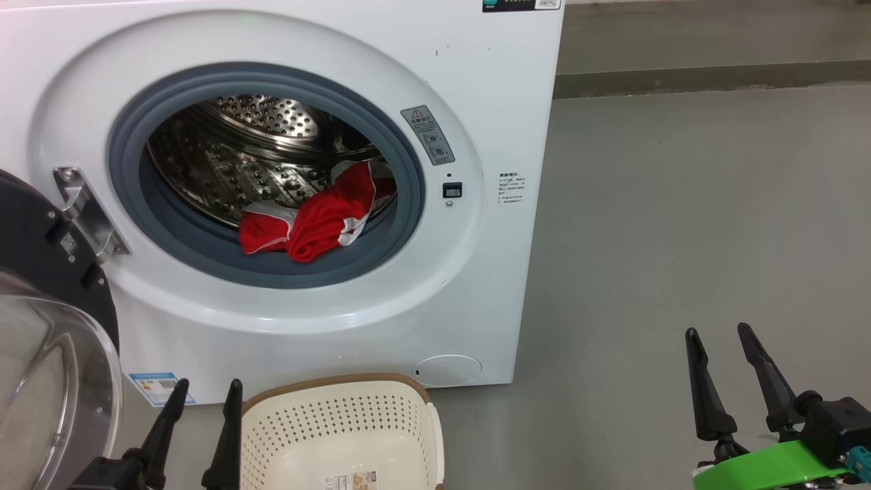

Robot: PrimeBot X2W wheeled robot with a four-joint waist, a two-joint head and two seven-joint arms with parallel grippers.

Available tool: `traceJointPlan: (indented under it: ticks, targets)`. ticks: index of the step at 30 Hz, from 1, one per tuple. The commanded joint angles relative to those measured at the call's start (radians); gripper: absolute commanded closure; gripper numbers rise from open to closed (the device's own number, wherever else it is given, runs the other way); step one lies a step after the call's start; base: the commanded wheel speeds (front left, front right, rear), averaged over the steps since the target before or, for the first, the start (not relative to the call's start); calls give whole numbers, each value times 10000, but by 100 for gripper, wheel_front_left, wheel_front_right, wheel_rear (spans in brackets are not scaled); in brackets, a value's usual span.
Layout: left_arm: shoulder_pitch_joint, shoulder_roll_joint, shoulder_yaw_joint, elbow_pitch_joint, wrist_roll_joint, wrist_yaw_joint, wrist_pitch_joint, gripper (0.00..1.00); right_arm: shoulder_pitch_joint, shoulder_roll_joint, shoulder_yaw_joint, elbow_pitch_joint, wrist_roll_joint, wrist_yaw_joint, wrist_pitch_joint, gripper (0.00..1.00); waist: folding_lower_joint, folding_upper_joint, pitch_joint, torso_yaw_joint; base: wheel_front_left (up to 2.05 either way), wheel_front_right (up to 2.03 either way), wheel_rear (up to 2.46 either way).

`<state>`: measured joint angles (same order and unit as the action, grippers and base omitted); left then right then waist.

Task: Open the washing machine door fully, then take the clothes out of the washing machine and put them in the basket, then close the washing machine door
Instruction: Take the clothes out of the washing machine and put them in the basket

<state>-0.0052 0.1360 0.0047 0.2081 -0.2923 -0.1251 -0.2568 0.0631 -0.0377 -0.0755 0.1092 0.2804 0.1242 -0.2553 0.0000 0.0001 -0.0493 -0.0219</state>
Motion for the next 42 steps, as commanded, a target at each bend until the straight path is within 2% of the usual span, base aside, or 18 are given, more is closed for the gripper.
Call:
traceJointPlan:
  ticks: [1, 29, 42]
  targets:
    - [-359, 165, 360, -242, 24, -56, -49, 0, -262, -125, 309, -205, -70, 65, -65, 0, 0, -1, 4, 3, 0, 0, 0]
    - [-577, -164, 734, -73, 366, -56, -49, 0, -363, -125, 617, -165, 32, 65, -65, 0, 0, -1, 304, 59, 0, 0, 0]
    - [-1976, -342, 605, 309, 549, -56, -49, 0, -814, -125, 934, -254, -66, 65, -65, 0, 0, -1, 1423, 277, 0, 0, 0]
